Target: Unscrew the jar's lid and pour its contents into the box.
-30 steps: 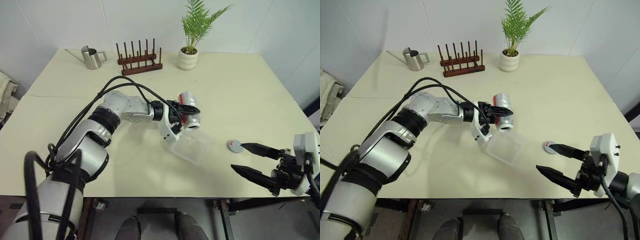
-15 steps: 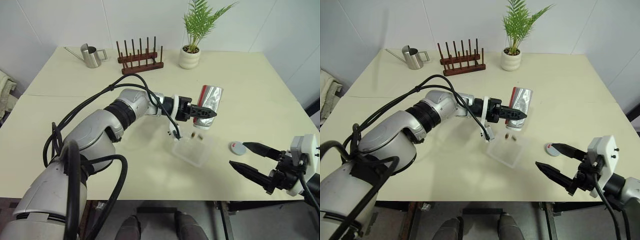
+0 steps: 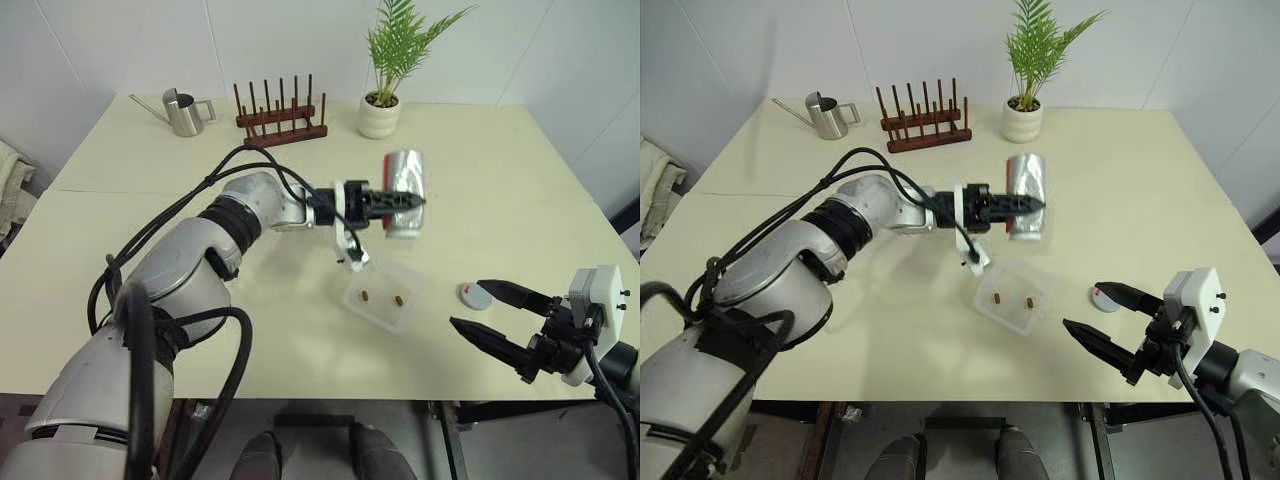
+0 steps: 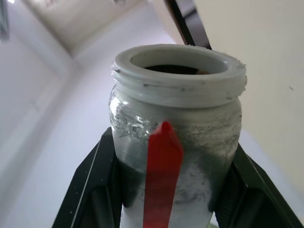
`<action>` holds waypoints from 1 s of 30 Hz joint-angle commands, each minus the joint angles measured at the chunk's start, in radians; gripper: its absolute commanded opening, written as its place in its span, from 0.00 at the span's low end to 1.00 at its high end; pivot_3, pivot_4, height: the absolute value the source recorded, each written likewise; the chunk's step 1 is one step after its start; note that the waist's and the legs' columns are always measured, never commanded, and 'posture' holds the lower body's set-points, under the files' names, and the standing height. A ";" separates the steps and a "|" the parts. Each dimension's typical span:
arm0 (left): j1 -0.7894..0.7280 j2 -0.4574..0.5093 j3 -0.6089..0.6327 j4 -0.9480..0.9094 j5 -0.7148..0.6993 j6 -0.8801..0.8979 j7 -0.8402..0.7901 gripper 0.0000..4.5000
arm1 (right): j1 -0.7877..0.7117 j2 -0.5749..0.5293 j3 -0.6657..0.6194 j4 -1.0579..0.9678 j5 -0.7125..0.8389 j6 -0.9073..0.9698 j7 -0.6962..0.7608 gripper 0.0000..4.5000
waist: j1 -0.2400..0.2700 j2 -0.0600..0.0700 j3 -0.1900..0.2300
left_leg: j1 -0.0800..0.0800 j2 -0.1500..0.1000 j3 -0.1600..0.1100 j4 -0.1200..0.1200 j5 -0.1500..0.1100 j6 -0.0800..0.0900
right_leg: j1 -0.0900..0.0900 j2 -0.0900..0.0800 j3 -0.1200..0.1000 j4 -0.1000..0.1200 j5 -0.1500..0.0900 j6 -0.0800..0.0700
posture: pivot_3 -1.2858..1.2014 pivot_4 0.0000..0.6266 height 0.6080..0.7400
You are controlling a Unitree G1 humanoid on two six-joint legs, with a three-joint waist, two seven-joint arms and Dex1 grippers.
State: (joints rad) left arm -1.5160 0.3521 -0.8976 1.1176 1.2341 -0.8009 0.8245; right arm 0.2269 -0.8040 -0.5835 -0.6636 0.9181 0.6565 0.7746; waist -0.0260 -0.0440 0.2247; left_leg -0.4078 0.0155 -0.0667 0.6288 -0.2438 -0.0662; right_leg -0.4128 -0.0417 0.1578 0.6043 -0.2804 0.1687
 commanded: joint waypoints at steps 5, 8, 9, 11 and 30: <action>0.141 -0.008 0.451 0.061 -0.652 -0.047 -0.607 0.43 | -0.056 -0.094 -0.005 0.088 -0.021 -0.015 0.101 0.99 | -0.001 0.001 0.000 | 0.002 0.000 0.002 0.001 0.000 0.000 | 0.001 0.000 0.001 0.003 0.000 0.000 | 0.52 0.24 1.00; 0.226 -0.070 0.664 0.028 -0.959 0.104 -0.909 0.43 | -0.120 -0.124 0.033 0.140 -0.025 -0.015 0.136 0.99 | 0.000 0.001 -0.001 | 0.003 0.000 0.002 0.002 0.002 0.003 | 0.001 0.000 0.001 0.007 0.000 0.000 | 0.52 0.24 1.00; 0.251 -0.092 0.727 0.010 -1.052 0.162 -0.998 0.43 | -0.139 -0.130 0.048 0.151 -0.027 -0.013 0.146 0.99 | 0.000 0.002 -0.001 | 0.003 0.000 0.001 0.002 0.002 0.004 | 0.001 0.000 0.001 0.008 0.000 -0.001 | 0.52 0.24 1.00; 0.303 -0.121 0.831 -0.046 -1.206 0.297 -1.155 0.43 | -0.181 -0.142 0.081 0.177 -0.034 -0.008 0.165 0.99 | 0.000 0.002 -0.001 | 0.003 0.000 0.001 0.003 0.003 0.004 | 0.001 0.000 0.001 0.010 0.001 -0.001 | 0.52 0.24 1.00; 0.657 -0.097 0.926 -0.506 -1.433 0.917 -1.463 0.43 | -0.352 -0.132 0.198 0.348 -0.123 -0.041 0.287 0.99 | -0.005 0.003 -0.002 | 0.005 -0.001 -0.001 0.017 0.005 0.004 | 0.004 0.000 0.001 0.019 0.003 -0.001 | 0.52 0.24 1.00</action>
State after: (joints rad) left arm -0.8566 0.2494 0.0288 0.6586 -0.2048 0.1224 -0.6298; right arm -0.1155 -0.9382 -0.3747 -0.3108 0.7956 0.6313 1.0542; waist -0.0305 -0.0409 0.2229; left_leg -0.4029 0.0147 -0.0675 0.6465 -0.2391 -0.0619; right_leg -0.4090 -0.0418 0.1589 0.6236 -0.2774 0.1674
